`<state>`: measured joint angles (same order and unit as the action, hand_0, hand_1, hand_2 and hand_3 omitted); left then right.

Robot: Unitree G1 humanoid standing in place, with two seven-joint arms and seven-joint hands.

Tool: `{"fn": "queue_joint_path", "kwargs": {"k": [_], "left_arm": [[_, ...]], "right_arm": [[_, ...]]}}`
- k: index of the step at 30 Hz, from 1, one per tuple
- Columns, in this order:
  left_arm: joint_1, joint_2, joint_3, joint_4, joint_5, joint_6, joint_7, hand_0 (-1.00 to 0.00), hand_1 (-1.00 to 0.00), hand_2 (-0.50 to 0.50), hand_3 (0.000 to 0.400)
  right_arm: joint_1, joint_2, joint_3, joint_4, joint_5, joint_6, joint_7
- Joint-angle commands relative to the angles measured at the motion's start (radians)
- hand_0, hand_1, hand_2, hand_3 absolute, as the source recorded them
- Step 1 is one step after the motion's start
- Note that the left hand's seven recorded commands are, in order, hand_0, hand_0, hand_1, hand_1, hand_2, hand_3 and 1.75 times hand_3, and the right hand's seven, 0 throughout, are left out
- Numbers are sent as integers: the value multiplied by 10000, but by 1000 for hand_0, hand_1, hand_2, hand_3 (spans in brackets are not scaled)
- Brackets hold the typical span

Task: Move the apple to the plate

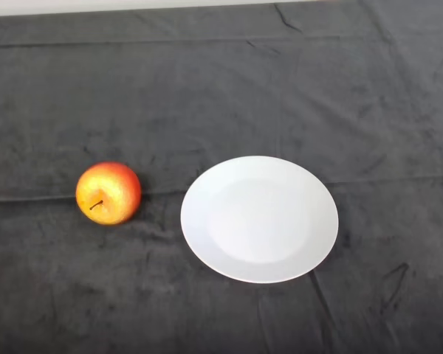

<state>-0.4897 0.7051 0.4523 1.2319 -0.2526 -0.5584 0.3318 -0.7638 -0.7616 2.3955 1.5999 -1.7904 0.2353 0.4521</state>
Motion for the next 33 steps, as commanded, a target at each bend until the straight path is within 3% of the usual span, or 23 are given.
{"fn": "queue_joint_path", "kwargs": {"k": [1,18,33], "left_arm": [[-441,521,358,496,152,-229,-94,0,0,0,0],[-513,450,320,487,277,-194,-87,0,0,0,0],[-767,285,-118,415,768,-161,-15,0,0,0,0]], "right_arm": [[-460,-181,124,-310,32,-30,136],[-460,-181,124,-310,32,-30,135],[-460,-181,124,-311,33,-30,135]]}}
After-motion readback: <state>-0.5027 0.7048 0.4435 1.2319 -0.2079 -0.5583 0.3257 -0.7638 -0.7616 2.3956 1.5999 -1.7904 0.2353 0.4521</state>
